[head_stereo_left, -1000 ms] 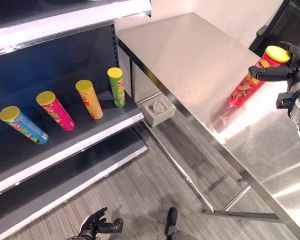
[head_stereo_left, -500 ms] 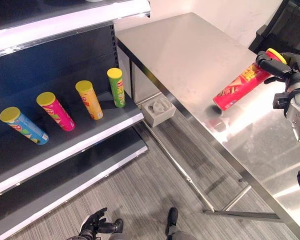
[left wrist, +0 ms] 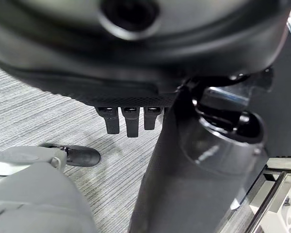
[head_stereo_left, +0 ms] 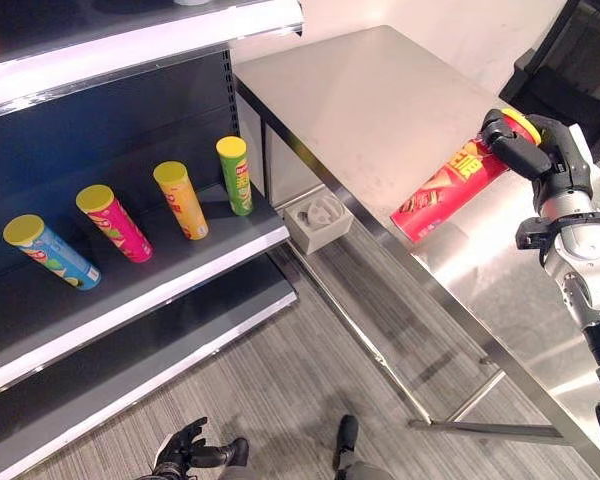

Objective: Put the goods on the table back onto the shelves and tidy them up.

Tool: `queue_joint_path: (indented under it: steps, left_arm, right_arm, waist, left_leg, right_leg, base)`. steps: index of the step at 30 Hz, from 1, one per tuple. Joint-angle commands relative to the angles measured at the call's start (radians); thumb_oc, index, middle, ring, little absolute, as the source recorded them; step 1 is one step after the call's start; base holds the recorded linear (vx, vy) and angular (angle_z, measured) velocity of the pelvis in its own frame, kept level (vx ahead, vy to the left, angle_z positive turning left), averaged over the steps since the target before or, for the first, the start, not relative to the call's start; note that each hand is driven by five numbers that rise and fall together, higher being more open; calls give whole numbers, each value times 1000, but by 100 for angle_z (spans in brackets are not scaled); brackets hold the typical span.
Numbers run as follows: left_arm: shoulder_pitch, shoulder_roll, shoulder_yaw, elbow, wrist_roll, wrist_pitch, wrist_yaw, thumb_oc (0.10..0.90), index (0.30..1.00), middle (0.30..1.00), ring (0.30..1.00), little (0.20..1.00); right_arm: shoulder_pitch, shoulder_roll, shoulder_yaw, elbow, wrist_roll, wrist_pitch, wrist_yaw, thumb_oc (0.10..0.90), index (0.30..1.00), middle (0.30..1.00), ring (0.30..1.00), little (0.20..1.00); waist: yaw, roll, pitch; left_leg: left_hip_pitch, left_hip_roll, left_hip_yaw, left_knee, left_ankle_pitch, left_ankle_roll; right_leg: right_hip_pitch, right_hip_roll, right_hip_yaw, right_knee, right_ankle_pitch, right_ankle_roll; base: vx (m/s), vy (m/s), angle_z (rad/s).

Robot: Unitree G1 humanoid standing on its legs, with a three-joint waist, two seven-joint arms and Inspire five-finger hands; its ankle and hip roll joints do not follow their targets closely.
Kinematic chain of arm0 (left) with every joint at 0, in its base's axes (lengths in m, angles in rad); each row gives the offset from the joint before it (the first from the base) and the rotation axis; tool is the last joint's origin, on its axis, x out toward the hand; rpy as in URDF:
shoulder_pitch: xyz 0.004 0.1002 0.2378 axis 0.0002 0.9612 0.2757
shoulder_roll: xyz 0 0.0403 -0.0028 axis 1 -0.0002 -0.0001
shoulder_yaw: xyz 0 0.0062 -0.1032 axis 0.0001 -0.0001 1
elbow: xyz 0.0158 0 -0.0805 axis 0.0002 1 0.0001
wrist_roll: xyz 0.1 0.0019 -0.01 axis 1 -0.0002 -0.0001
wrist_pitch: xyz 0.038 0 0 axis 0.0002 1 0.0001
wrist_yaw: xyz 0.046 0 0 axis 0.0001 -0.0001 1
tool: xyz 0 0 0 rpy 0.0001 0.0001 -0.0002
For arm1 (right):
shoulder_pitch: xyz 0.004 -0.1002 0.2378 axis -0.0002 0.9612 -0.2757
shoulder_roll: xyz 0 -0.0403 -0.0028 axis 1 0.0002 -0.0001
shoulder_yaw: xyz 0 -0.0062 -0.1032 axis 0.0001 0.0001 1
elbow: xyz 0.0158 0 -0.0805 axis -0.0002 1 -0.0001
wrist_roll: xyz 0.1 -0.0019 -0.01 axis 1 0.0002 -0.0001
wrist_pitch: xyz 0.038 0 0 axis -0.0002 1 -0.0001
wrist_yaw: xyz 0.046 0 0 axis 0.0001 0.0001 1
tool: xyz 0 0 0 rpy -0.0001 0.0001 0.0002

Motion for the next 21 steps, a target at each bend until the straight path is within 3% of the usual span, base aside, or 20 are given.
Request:
queue_joint_path:
  steps: [1, 3, 6, 8, 9, 10, 11, 12, 14, 16, 21]
  left_arm:
    - [-24, 62, 13, -23, 10, -38, 7, 800, 900, 900, 900, 900]
    - [-24, 65, 19, -23, 9, -40, 8, 800, 900, 900, 900, 900]
    - [-23, 76, 41, -36, 1, -41, 8, 800, 900, 900, 900, 900]
    - [-29, 84, 56, -30, 2, -39, 5, 800, 900, 900, 900, 900]
    - [-30, 85, 54, -30, 2, -39, 5, 800, 900, 900, 900, 900]
    - [-31, 79, 55, -28, 7, -35, -6, 800, 900, 900, 900, 900]
    - [-31, 80, 54, -28, 7, -35, -6, 800, 900, 900, 900, 900]
    - [-25, 76, 56, -39, 6, -36, -14, 800, 900, 900, 900, 900]
    - [-24, 77, 57, -39, 6, -37, -14, 800, 900, 900, 900, 900]
    - [-9, 62, 79, -40, -10, -38, -6, 800, 900, 900, 900, 900]
    - [3, 43, 76, -38, -2, -38, -3, 800, 900, 900, 900, 900]
  right_arm:
    - [-132, -43, -115, -128, -17, -177, -46, 400, 300, 300, 300, 300]
    - [-120, -35, -123, -164, -27, -187, -47, 400, 300, 300, 300, 300]
    - [-75, -4, -161, -263, -49, -214, -43, 400, 300, 300, 300, 300]
    - [-19, 6, -208, -360, -84, -227, -38, 400, 300, 300, 300, 300]
    - [-13, 7, -213, -364, -85, -226, -39, 400, 300, 300, 300, 300]
    - [74, 16, -282, -431, -126, -231, -40, 400, 300, 300, 300, 300]
    - [76, 17, -284, -433, -127, -230, -40, 400, 300, 300, 300, 300]
    - [86, 8, -307, -453, -159, -230, -48, 400, 300, 300, 300, 300]
    - [90, 15, -315, -471, -173, -229, -49, 400, 300, 300, 300, 300]
    - [94, 8, -315, -521, -249, -228, -56, 400, 300, 300, 300, 300]
    - [69, -38, -302, -585, -346, -228, -66, 400, 300, 300, 300, 300]
  waist:
    - [24, -43, -14]
    - [28, -44, -10]
    - [31, -29, 2]
    - [27, -4, 0]
    - [29, -6, -2]
    - [26, -4, -20]
    - [27, -4, -20]
    - [38, -25, -35]
    - [49, -33, -36]
    - [76, -50, -32]
    - [96, -33, -9]
  left_leg:
    - [-29, -80, 3, 3, -81, 77]
    - [-30, -88, 9, 3, -80, 83]
    - [-38, -92, 12, 3, -67, 99]
    - [-66, -85, -4, 6, -38, 110]
    - [-70, -86, -4, 5, -33, 110]
    - [-109, -93, -49, 15, 2, 117]
    - [-109, -93, -49, 15, 2, 117]
    - [-126, -111, -77, 21, 17, 115]
    - [-141, -115, -88, 35, 29, 109]
    - [-188, -110, -118, 81, 43, 71]
    - [-268, -104, -198, 110, 106, 24]
  right_leg:
    - [37, -109, -11, 6, -65, 161]
    - [30, -113, -10, 6, -49, 164]
    - [31, -103, 3, 73, -85, 153]
    - [43, -31, 85, 226, -231, 123]
    - [36, -31, 87, 228, -228, 123]
    - [63, 70, 192, 324, -328, 100]
    - [63, 70, 192, 325, -329, 100]
    - [121, 100, 228, 255, -358, 61]
    - [147, 104, 222, 207, -348, 45]
    - [193, 126, 209, 117, -365, 15]
    - [232, 164, 139, 31, -351, -13]
  base:
    - [-73, 74, -16]
    - [-104, 60, -13]
    - [-171, 66, -9]
    - [-175, 43, -3]
    - [-153, -56, 7]
    - [-120, -53, 37]
    - [-123, -160, 52]
    - [-47, -103, 61]
    - [-103, -207, 59]
    - [-157, -349, 55]
    - [-184, -197, 71]
